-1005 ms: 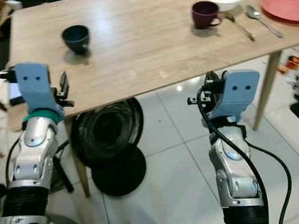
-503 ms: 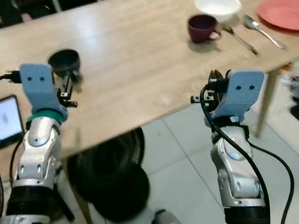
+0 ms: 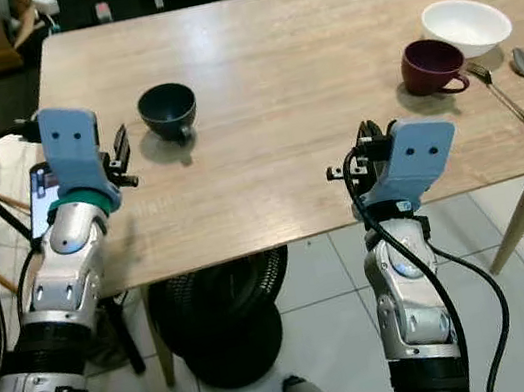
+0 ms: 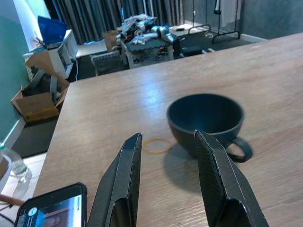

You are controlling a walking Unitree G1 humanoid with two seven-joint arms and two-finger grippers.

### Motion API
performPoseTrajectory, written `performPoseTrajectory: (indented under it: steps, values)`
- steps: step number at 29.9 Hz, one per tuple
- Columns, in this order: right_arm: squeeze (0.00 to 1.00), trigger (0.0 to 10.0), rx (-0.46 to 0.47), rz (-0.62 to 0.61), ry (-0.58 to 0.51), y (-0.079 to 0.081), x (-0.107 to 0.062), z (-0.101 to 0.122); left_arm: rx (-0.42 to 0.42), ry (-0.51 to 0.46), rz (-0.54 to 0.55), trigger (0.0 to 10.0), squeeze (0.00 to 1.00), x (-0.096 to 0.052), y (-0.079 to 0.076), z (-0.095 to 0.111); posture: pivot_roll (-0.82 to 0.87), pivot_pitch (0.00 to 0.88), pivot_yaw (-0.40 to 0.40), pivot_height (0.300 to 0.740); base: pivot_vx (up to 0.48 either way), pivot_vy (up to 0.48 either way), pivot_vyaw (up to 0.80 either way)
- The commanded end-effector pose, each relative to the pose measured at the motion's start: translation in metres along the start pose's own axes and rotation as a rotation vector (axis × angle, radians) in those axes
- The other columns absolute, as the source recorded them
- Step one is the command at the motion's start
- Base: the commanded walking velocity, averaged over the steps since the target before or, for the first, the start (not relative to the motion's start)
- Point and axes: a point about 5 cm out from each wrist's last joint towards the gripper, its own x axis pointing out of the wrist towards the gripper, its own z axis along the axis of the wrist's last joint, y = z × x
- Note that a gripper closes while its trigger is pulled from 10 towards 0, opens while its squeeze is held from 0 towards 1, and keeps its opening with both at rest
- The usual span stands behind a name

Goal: Setting the table

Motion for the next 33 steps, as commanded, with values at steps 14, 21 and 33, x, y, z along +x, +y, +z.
performPoseTrajectory:
  steps: [14,21,33]
  values:
    - [0.00,10.0,-0.033,0.026,-0.002,0.003,-0.003,0.000,0.019,0.036,-0.044,10.0,0.00,0.005,-0.008,-0.006,-0.10,0.000,0.065,0.740,0.000,0.000,0.00]
    - [0.00,10.0,-0.028,0.108,-0.022,0.014,0.004,0.009,0.013,0.055,-0.055,10.0,0.00,0.012,-0.010,-0.014,-0.12,0.051,0.061,0.740,0.000,0.000,0.00]
    - [0.00,10.0,-0.153,0.373,-0.018,0.031,0.036,0.022,0.032,0.050,-0.018,10.0,0.00,0.007,0.007,-0.022,-0.09,0.130,0.005,0.740,0.000,0.000,0.00]
